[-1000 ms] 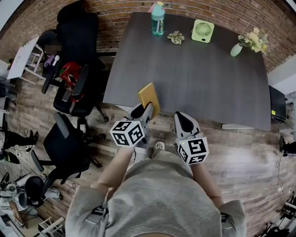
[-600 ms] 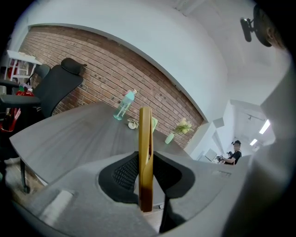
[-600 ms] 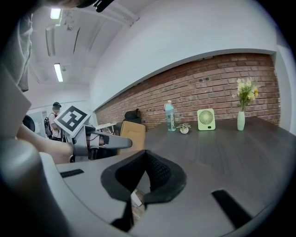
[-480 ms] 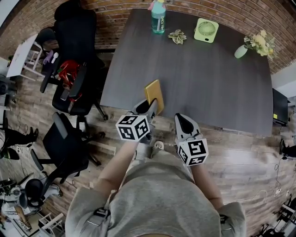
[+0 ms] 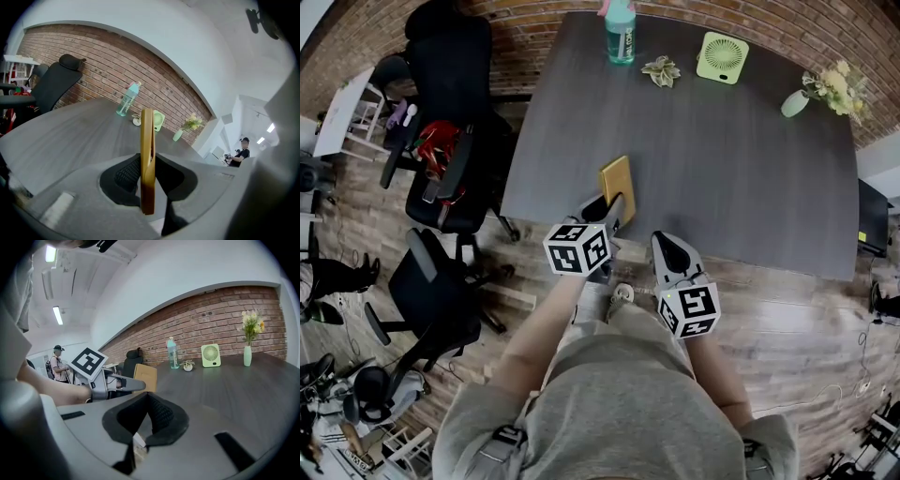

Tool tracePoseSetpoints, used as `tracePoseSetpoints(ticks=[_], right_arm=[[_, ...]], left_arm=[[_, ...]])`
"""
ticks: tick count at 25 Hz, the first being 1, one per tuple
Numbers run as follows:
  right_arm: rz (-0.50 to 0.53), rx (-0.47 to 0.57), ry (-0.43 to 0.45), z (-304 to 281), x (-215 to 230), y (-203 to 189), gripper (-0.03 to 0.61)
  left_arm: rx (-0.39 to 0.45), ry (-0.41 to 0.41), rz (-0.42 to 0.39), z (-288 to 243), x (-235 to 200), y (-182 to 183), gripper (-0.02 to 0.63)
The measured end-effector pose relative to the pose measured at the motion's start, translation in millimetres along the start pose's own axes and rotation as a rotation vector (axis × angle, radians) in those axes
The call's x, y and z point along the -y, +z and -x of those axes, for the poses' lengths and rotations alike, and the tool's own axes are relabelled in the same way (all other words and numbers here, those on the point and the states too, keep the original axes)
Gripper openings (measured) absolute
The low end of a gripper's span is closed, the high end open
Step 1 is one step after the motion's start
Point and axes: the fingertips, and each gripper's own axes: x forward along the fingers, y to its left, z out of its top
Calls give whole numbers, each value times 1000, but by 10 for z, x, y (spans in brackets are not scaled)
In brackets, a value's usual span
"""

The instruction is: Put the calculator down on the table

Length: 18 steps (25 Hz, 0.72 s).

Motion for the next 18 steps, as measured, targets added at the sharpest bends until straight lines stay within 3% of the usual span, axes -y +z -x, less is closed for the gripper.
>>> tracePoseSetpoints(ticks=[18], right_arm=[[-11, -22, 0, -58, 21, -71, 2]], left_arm=[[-83, 30, -28, -302, -139, -125, 91]])
